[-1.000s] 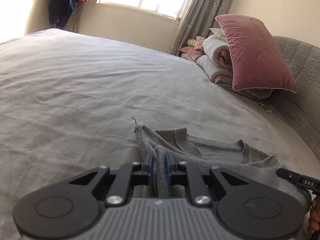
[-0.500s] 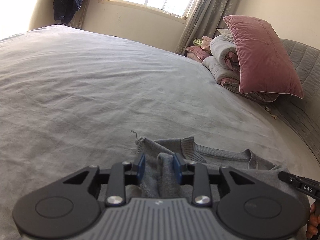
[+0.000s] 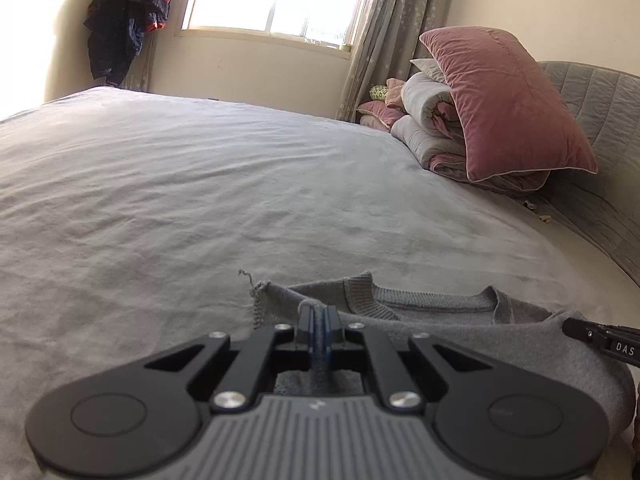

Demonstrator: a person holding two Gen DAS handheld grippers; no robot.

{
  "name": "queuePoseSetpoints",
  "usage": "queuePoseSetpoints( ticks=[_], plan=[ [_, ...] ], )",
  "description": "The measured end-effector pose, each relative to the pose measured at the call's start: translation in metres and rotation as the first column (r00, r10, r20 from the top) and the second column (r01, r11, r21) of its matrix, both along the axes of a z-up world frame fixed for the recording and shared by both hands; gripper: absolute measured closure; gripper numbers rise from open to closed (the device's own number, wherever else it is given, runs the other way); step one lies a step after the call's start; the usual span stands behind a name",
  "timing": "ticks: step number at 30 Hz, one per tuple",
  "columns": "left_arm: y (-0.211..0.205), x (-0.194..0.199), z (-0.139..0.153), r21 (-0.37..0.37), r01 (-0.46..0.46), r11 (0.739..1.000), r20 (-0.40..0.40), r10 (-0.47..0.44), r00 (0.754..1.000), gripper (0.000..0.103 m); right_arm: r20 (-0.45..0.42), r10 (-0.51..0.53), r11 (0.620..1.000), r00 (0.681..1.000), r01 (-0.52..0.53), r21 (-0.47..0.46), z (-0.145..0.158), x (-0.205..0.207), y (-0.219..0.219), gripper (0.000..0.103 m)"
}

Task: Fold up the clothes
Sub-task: 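Fold the held sweater over lengthwise with both grippers and lower it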

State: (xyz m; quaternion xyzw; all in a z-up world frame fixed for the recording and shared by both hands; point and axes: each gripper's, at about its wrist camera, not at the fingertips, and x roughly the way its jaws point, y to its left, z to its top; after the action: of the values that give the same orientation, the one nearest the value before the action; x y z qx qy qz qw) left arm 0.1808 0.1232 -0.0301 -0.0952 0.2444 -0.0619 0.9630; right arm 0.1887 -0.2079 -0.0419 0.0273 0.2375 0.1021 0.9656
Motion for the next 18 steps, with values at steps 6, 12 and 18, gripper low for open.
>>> queuePoseSetpoints(
  ticks=[6,12,18],
  plan=[
    [0.001,0.015,0.014,0.003,-0.052,0.999,0.051,0.052,0.997,0.099,0.071,-0.025,0.999,0.997,0.027,-0.021,0.015,0.008,0.003,0.093],
    [-0.007,0.047,-0.014,0.089,-0.087,0.992,-0.022,0.089,0.996,0.098,0.017,-0.05,0.997,0.999,0.051,-0.056,0.004,0.04,0.008,0.093],
    [-0.011,0.053,-0.026,0.124,-0.089,0.988,-0.054,0.096,0.994,0.094,-0.075,-0.072,0.996,0.995,0.067,-0.064,-0.015,0.056,0.007,0.093]
  ],
)
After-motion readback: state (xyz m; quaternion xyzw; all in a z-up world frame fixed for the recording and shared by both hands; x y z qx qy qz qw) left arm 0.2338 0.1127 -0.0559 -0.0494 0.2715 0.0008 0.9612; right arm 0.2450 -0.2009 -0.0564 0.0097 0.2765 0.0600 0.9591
